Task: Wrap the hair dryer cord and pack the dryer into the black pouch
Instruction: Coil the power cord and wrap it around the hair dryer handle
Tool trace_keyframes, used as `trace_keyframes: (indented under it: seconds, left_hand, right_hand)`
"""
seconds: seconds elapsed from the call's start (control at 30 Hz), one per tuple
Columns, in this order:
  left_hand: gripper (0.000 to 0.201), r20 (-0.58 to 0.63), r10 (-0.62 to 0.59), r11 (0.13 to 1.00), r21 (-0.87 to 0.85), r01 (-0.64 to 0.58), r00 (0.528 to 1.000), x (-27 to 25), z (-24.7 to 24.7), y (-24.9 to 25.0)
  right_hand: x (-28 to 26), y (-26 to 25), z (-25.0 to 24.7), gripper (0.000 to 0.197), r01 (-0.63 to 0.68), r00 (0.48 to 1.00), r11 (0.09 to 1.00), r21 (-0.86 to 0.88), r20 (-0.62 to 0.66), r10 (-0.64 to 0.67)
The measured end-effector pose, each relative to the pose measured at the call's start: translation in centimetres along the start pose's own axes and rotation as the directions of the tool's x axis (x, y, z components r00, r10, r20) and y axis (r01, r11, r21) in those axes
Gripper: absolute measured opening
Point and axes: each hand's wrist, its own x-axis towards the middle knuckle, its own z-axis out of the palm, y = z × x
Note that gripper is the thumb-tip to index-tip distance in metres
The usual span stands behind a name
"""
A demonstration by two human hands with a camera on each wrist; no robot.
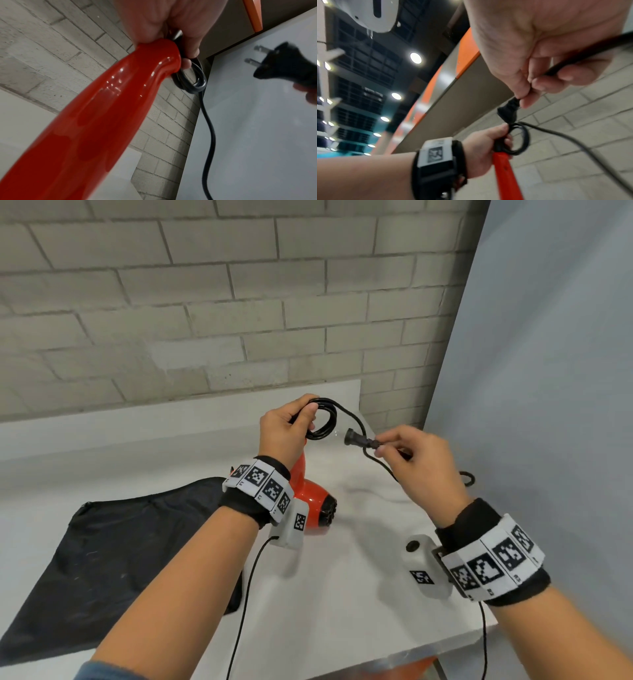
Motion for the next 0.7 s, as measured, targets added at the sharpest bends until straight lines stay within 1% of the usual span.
trace_keyframes:
  seconds: [0.1, 0.2, 0.27, 0.33, 0.43, 0.6, 0.7]
  left_hand:
    - [0.023, 0.002, -0.014, 1.0, 0.012, 0.014, 1.0, 0.2, 0.2, 0.3]
    - [0.021, 0.016, -0.026, 1.0, 0.015, 0.026, 1.0, 0.1, 0.4, 0.5]
    - [0.021, 0.016, -0.005, 1.0, 0.025, 0.004, 1.0, 0.1, 0.4, 0.6]
    - [0.021, 0.024, 0.047, 0.995, 0.086, -0.049, 0.999, 0.2, 0.3, 0.6]
    - [0.02, 0.066, 0.063, 0.993, 0.093, -0.069, 0.996, 0.5, 0.4, 0.6]
    - [0.02, 0.093, 0.085, 0.992, 0.089, -0.094, 0.992, 1.0, -0.1, 0.1]
    - [0.02, 0.104, 0.097, 0.991, 0.08, -0.106, 0.99, 1.0, -0.5, -0.2]
  right_hand:
    - [0.9, -0.7, 1.3, 0.012, 0.025, 0.999, 0.999, -0.025, 0.046, -0.023]
    - [1.9, -0.8, 2.4, 0.01, 0.022, 0.999, 0.999, -0.049, 0.036, -0.02]
    - [2.4, -1.0, 2.8, 0.01, 0.015, 1.0, 0.999, -0.043, 0.001, -0.015]
    - [2.8, -1.3, 3.3, 0.011, 0.032, 0.999, 0.999, -0.021, -0.021, -0.033]
    - [2.9, -1.8, 4.6, 0.009, 0.086, 0.996, 0.996, -0.001, 0.006, -0.086]
    - [3.9, -1.7, 6.2, 0.005, 0.035, 0.998, 0.999, -0.012, -0.042, -0.035]
    - [5.1, -1.6, 6.9, 0.013, -0.005, 0.997, 1.0, 0.003, -0.078, 0.005]
